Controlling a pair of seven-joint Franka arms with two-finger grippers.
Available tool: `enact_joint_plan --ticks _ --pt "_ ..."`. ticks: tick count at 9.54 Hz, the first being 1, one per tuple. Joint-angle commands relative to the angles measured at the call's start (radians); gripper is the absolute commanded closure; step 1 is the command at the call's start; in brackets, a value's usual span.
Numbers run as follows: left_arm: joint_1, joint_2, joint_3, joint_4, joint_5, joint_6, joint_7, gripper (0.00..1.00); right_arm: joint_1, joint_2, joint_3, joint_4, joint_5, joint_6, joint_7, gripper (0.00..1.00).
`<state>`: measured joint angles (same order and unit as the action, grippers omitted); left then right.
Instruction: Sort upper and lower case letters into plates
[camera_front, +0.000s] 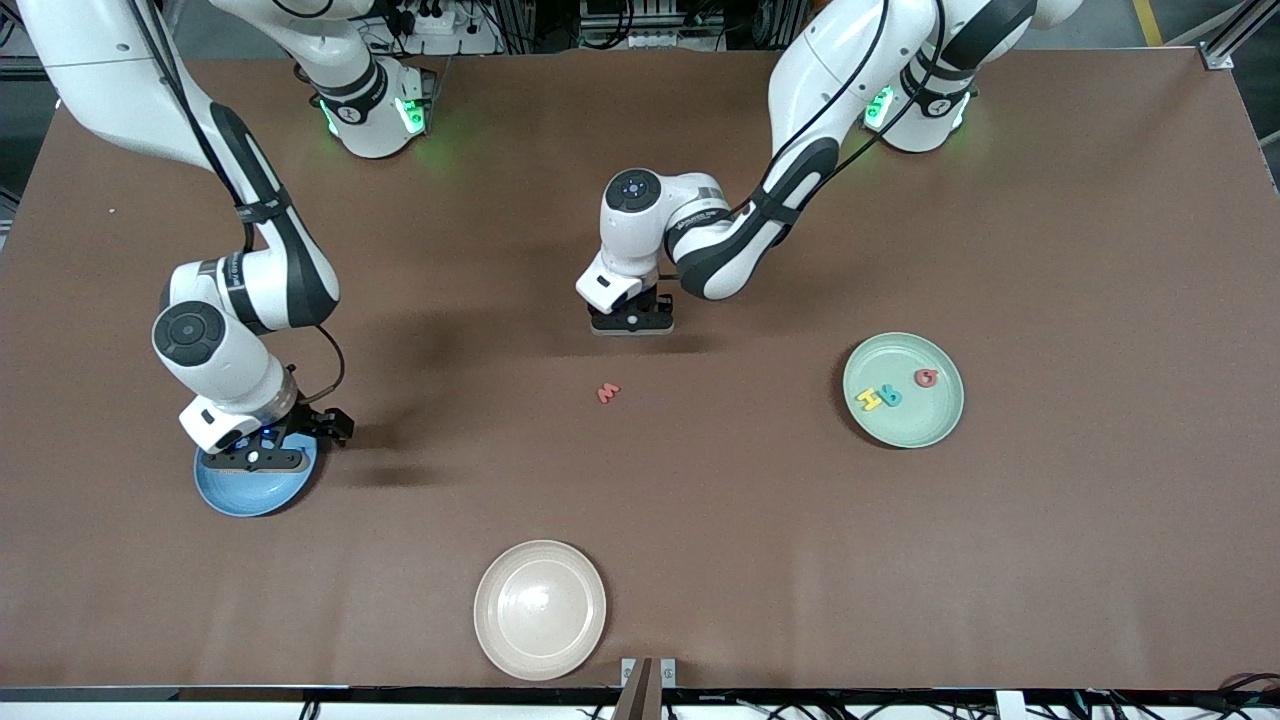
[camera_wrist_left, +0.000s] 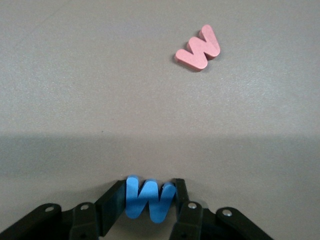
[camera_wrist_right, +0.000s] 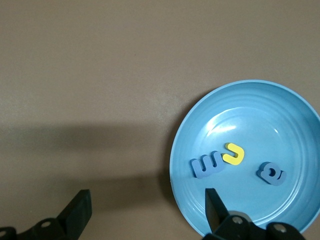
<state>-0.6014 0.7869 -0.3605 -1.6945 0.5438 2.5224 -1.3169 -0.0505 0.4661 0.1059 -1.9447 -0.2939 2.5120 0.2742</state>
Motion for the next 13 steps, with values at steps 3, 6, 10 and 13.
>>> enact_joint_plan --ticks 3,6,10,13 --pt "0.021 0.02 0.009 0.015 0.005 0.001 0.013 0.81 0.069 -0.003 0.001 0.061 0.042 -0.105 0.135 0.0" --pt "0.035 0.012 0.003 0.015 0.004 -0.005 0.012 0.81 0.083 0.005 0.001 0.07 0.081 -0.117 0.152 0.0" --pt "0.06 -0.006 -0.006 0.022 -0.022 -0.04 0.025 0.81 0.122 0.006 0.001 0.09 0.09 -0.137 0.245 0.0" --pt "0.086 -0.011 -0.015 0.029 -0.022 -0.074 0.03 0.83 0.164 0.008 0.001 0.109 0.108 -0.157 0.339 0.0"
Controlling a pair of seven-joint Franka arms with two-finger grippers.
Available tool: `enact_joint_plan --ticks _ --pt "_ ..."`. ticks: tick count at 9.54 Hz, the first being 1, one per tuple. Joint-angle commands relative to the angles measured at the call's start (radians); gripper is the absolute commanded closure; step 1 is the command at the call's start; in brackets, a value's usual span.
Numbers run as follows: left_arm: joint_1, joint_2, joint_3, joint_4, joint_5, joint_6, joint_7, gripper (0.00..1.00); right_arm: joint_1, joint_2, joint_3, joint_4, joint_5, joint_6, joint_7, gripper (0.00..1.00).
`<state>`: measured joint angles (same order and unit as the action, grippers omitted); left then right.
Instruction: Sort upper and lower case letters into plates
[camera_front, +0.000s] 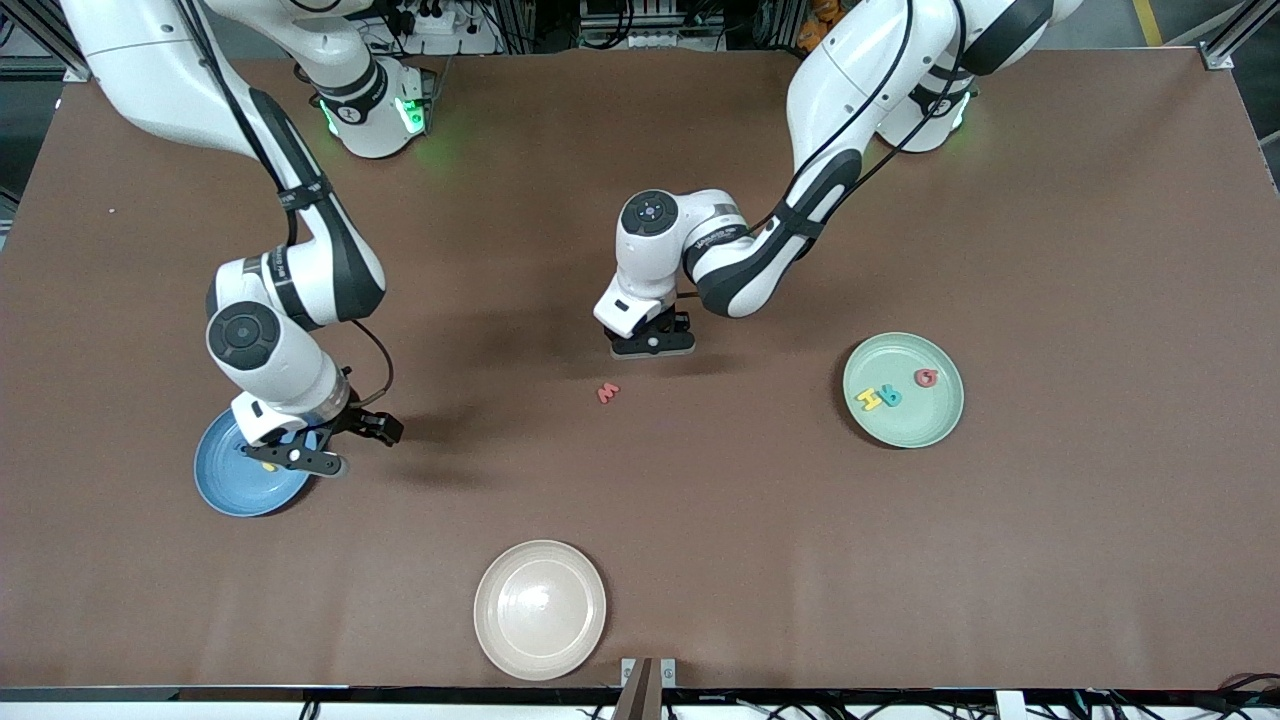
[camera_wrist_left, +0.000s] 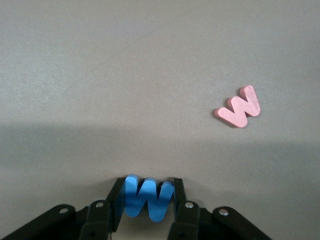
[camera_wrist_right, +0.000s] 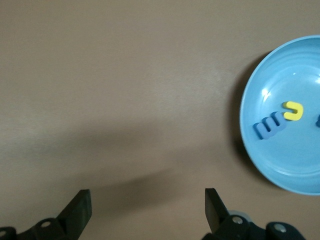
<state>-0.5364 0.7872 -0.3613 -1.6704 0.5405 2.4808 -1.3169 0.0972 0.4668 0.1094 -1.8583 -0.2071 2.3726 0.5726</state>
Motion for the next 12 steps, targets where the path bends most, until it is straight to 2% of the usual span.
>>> enact_joint_plan --ticks 1,4,6,8,10,11,12 --pt "0.05 -0.013 -0.034 0.006 -0.02 -0.064 0.075 0.83 0.03 0.007 -0.002 0.024 0.022 -0.018 0.073 0.0" --pt "0.256 -0.028 -0.186 0.004 -0.019 -0.183 0.178 0.83 0.055 0.019 -0.001 0.043 0.069 -0.018 0.113 0.0" --pt "0.427 -0.054 -0.29 -0.012 -0.016 -0.317 0.333 0.83 0.087 0.032 -0.001 0.06 0.08 -0.018 0.185 0.0" --pt "0.592 -0.127 -0.355 -0.104 -0.02 -0.365 0.471 0.83 0.148 0.045 -0.001 0.092 0.08 -0.018 0.295 0.0" --pt "0.918 -0.16 -0.526 -0.245 -0.03 -0.378 0.652 0.83 0.223 0.079 -0.002 0.129 0.08 -0.018 0.45 0.0" --pt "1.079 -0.16 -0.582 -0.308 -0.028 -0.379 0.756 0.83 0.257 0.093 -0.002 0.152 0.08 -0.018 0.51 0.0" --pt "1.186 -0.161 -0.635 -0.363 -0.019 -0.379 0.79 0.83 0.287 0.116 -0.001 0.177 0.081 -0.018 0.564 0.0"
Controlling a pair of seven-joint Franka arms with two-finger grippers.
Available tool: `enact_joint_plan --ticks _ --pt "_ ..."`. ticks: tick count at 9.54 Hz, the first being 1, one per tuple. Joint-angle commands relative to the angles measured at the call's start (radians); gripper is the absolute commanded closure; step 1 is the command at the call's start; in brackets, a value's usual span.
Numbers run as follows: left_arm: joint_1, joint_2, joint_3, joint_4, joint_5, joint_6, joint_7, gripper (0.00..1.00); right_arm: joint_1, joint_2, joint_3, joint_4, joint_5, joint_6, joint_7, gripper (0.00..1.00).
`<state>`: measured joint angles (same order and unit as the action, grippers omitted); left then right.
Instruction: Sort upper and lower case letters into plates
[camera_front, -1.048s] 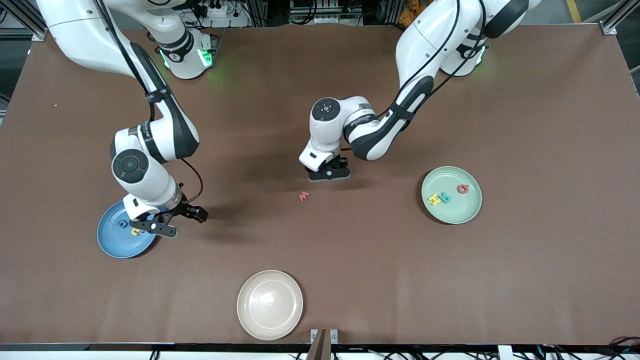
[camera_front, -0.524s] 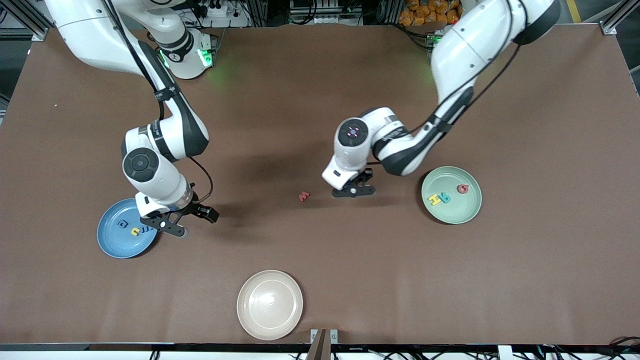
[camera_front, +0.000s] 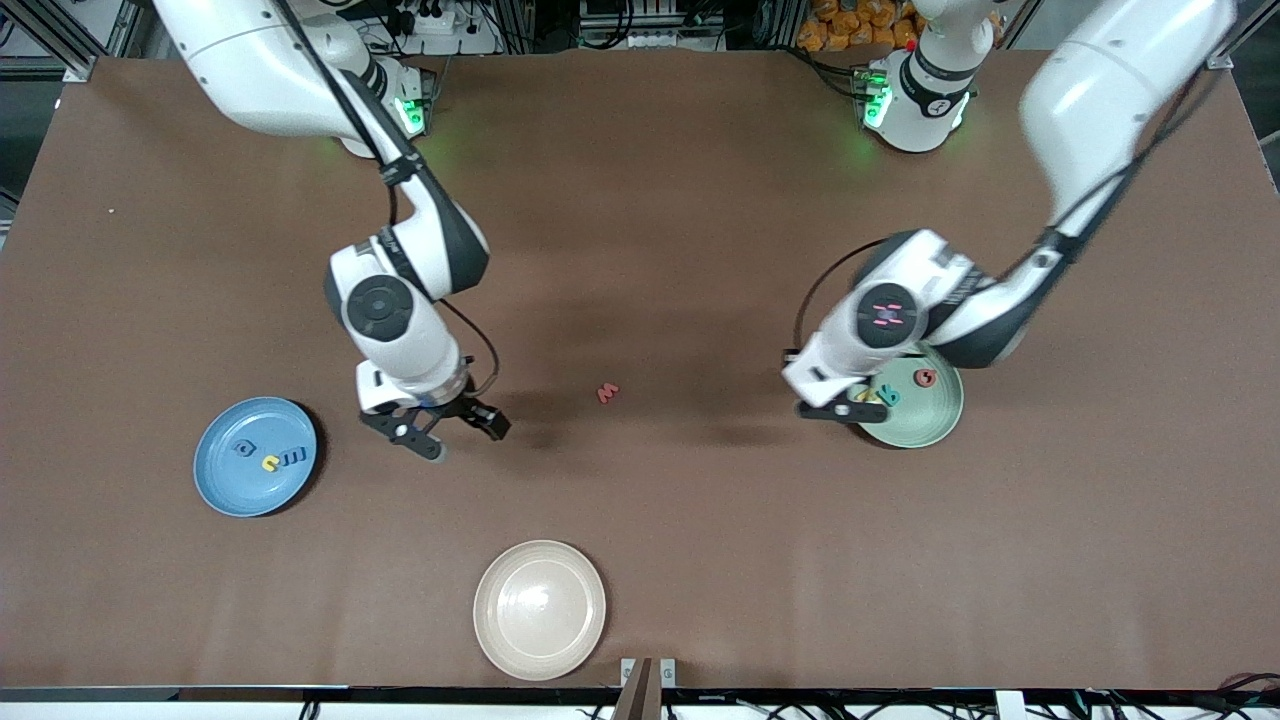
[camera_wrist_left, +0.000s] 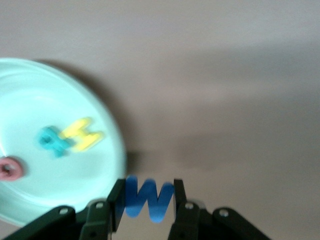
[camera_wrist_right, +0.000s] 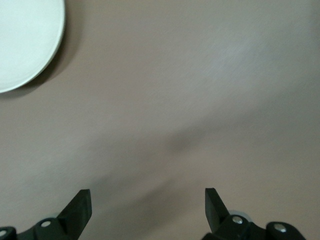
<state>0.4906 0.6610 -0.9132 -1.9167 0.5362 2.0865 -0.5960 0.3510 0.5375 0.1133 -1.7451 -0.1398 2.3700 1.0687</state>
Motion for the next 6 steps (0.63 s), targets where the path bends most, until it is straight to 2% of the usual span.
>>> enact_joint_plan --ticks 1,2,3,6 --pt "0.225 -0.053 -0.116 -0.181 -0.01 0.023 0.07 0.82 0.07 0.086 -0.006 0.114 0.014 -0.017 0.136 0.0" --pt "0.235 -0.096 -0.125 -0.224 -0.009 0.035 0.068 0.57 0.103 0.137 -0.004 0.181 0.025 -0.05 0.202 0.0" --pt "0.23 -0.101 -0.127 -0.226 -0.009 0.035 0.05 0.01 0.133 0.178 -0.006 0.235 0.04 -0.069 0.258 0.0" --pt "0.227 -0.093 -0.127 -0.206 -0.01 0.032 0.048 0.0 0.189 0.217 -0.006 0.249 0.126 -0.061 0.364 0.0"
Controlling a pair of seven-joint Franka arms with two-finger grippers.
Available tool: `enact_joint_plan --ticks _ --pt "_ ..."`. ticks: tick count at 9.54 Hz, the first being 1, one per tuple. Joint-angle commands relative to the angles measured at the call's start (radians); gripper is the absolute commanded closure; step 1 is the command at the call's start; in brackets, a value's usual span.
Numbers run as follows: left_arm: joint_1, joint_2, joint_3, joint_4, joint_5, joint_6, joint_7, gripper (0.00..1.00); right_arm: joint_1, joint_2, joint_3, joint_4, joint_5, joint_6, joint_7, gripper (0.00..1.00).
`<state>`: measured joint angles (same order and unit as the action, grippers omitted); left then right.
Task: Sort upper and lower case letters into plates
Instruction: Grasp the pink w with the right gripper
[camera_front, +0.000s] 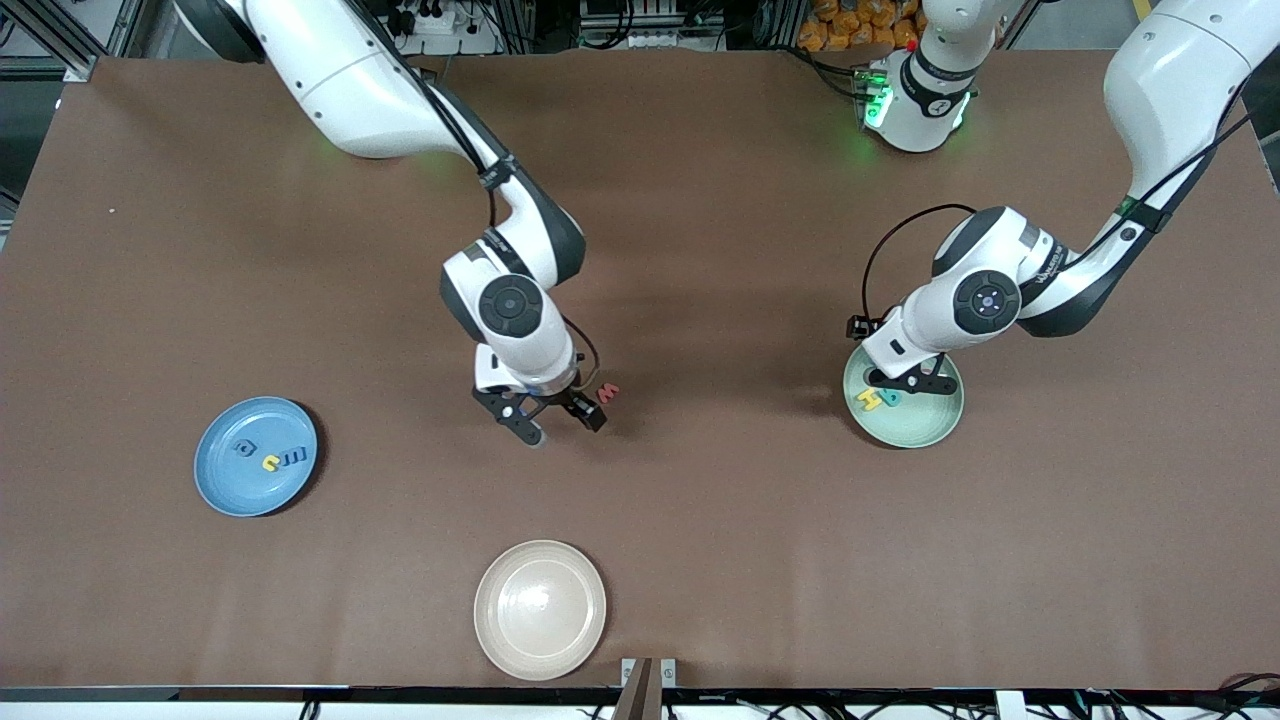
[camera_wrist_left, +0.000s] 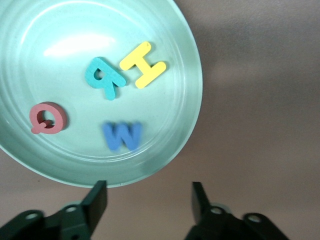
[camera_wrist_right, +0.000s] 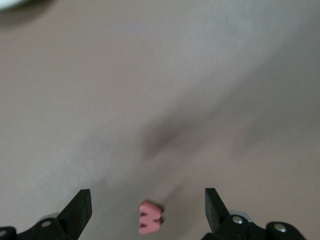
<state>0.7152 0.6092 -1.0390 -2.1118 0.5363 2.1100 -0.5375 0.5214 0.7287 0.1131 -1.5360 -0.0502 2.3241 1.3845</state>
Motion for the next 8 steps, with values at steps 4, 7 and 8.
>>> enact_joint_plan --ticks 4,7,8 --pt "0.009 -0.1 -0.129 0.076 -0.025 -0.051 -0.016 0.0 0.101 0.073 -0.006 0.031 -0.011 0.001 0.102 0.0" --pt "-0.015 -0.074 -0.176 0.191 -0.051 -0.097 -0.039 0.0 0.098 0.09 -0.006 0.002 -0.069 0.079 0.093 0.0" --pt "-0.028 -0.071 -0.171 0.199 -0.053 -0.114 -0.036 0.0 0.092 0.089 -0.006 -0.009 -0.109 0.078 0.082 0.0"
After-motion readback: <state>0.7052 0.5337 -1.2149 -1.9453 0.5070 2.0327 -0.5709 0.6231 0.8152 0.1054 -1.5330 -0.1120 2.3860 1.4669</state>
